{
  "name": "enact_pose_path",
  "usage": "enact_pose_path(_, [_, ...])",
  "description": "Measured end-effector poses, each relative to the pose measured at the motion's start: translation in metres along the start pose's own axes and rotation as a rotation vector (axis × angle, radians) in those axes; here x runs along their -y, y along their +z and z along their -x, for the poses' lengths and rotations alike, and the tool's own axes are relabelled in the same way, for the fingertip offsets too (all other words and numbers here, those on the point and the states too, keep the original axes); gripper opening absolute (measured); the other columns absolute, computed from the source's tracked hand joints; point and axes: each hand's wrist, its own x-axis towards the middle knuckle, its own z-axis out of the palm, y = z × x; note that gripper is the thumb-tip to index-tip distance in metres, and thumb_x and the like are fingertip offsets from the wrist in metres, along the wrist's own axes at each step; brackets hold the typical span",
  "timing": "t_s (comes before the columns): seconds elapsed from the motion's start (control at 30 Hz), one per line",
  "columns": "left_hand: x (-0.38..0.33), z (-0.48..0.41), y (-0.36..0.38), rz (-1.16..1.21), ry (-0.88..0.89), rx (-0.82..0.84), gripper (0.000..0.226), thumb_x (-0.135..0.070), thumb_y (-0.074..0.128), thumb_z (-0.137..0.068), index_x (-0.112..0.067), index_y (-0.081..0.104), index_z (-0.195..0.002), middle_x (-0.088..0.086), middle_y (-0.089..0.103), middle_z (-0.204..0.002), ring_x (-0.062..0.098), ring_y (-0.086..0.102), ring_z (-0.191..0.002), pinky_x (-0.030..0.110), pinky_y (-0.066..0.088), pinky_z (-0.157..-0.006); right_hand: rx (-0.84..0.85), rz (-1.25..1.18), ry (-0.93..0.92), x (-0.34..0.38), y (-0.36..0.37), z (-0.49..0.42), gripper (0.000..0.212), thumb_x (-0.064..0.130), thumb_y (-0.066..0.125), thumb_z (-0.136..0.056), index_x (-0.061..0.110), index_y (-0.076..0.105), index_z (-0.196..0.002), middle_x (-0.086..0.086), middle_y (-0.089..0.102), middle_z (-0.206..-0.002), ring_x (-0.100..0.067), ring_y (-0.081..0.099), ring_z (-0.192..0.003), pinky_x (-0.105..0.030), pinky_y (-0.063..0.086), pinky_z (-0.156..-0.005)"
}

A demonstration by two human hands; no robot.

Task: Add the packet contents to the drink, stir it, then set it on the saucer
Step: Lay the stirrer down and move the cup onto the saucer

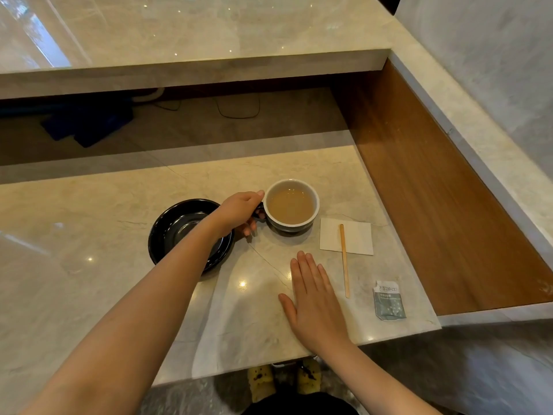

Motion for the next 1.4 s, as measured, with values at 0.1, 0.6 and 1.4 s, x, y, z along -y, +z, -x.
enact_pose_path(0.1, [0.006,-0.004,0.01,-0.081,0.044,-0.142,0.051,-0.043,0.032,-0.099,-0.01,0.054,-0.067,0.009,0.058,-0.058,0.014,0.042,-0.035,0.022,0.036,-0.039,0.004,-0.007,0.001,0.0,0.0,0.0,0.068,0.053,0.009,-0.091,0.014,0.0,-0.146,-0.004,-0.001,-0.157,-0.014,-0.01,-0.143,-0.032,-0.006,-0.113])
enact_pose_path(0.6, [0.011,-0.002,0.045,0.2,-0.025,-0.422,0.046,-0.042,0.033,-0.098,-0.01,0.053,-0.071,0.007,0.051,-0.055,0.018,0.046,-0.043,0.029,0.042,-0.05,-0.009,-0.017,0.008,0.0,0.0,-0.001,0.067,0.053,0.008,-0.091,0.013,0.006,-0.146,-0.006,0.005,-0.157,-0.014,-0.005,-0.143,-0.033,-0.004,-0.113])
enact_pose_path(1.4, [0.004,0.027,0.027,0.33,0.019,-0.453,0.044,-0.033,0.045,-0.091,0.007,0.062,-0.081,0.019,0.062,-0.076,0.017,0.053,-0.067,0.026,0.043,-0.06,-0.022,-0.003,-0.005,-0.002,0.002,0.0,0.066,0.05,0.02,-0.093,0.013,0.007,-0.146,-0.005,0.006,-0.157,-0.015,-0.002,-0.143,-0.032,-0.004,-0.113])
